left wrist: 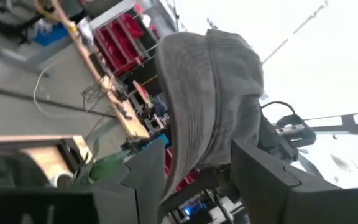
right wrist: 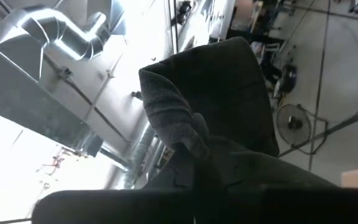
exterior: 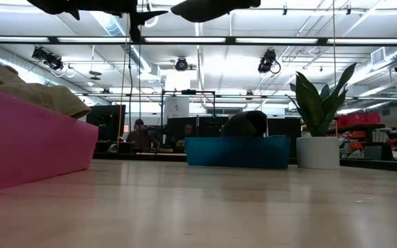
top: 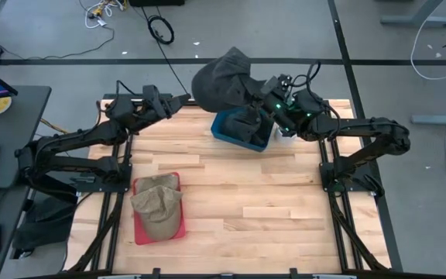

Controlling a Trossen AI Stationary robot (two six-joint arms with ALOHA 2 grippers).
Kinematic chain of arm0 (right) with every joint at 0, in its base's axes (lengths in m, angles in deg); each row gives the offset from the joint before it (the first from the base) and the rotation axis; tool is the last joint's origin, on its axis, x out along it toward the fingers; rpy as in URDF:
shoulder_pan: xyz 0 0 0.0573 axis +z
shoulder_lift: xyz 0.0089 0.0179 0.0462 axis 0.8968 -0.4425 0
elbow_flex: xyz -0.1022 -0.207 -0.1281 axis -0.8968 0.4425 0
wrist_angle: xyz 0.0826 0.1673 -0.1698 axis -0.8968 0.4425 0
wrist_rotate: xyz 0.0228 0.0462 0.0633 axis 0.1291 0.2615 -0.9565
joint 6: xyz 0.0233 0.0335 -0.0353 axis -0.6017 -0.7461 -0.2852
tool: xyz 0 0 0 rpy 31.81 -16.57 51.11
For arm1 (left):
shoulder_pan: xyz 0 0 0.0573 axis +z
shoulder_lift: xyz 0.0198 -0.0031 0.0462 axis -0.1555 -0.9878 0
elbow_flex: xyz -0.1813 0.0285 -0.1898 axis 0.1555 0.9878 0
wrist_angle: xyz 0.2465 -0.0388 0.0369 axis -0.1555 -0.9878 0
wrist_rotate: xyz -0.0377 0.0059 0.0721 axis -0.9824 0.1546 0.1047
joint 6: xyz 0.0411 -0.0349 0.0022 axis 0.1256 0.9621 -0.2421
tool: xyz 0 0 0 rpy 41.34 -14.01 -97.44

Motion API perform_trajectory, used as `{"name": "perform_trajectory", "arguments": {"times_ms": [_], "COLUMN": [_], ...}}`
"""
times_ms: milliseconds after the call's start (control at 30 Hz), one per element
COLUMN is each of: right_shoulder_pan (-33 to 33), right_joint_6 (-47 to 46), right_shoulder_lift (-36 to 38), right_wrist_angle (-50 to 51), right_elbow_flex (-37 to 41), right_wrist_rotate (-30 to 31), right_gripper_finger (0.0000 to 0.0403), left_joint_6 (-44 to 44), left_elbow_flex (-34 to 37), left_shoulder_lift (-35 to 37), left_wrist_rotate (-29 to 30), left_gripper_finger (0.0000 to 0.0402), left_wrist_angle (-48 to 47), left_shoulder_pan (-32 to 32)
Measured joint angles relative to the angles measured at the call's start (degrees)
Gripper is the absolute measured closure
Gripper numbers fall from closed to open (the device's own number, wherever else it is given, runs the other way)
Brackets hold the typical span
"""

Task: Pick & Place hat
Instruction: Put the black cap into the blue bin

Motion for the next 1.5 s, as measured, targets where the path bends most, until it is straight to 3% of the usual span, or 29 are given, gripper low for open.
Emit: {"name": "perform_trajectory", "arguments": {"times_ms": [400,633,767,900,1033,1167,1500], "right_shoulder_pan": [0.41,1.31,1.51,1.64,1.62,1.36,-3.44], "right_joint_6": [-3.07,-1.79,-0.8,-0.69,4.68,10.73,16.91], "right_shoulder_lift": [-0.02,-0.02,-0.02,-0.04,-0.08,0.06,1.09], "right_wrist_angle": [-0.53,-0.4,0.49,0.65,0.52,0.48,7.44], "right_elbow_flex": [0.0,0.0,0.0,0.0,0.03,0.04,0.02], "right_wrist_rotate": [-4.0,-4.03,-4.02,-4.28,-10.15,-18.13,-42.47], "right_gripper_finger": [0.0395,0.0394,0.0394,0.0394,0.0389,0.0357,0.0222], "left_joint_6": [-5.87,-7.05,-7.73,-9.81,-9.78,-8.65,-6.25], "left_elbow_flex": [0.0,-0.02,0.01,0.0,0.0,0.0,0.0], "left_shoulder_lift": [-1.29,-2.06,-2.04,-2.12,-2.05,-2.01,-1.94], "left_wrist_rotate": [4.28,3.76,3.6,3.56,2.91,-1.04,-9.21], "left_gripper_finger": [0.0215,0.0219,0.0247,0.0306,0.0383,0.0389,0.039], "left_wrist_angle": [1.48,2.05,5.5,7.43,8.28,8.33,10.53], "left_shoulder_pan": [-4.41,-4.98,-5.03,-5.01,-5.02,-5.01,-4.98]}}
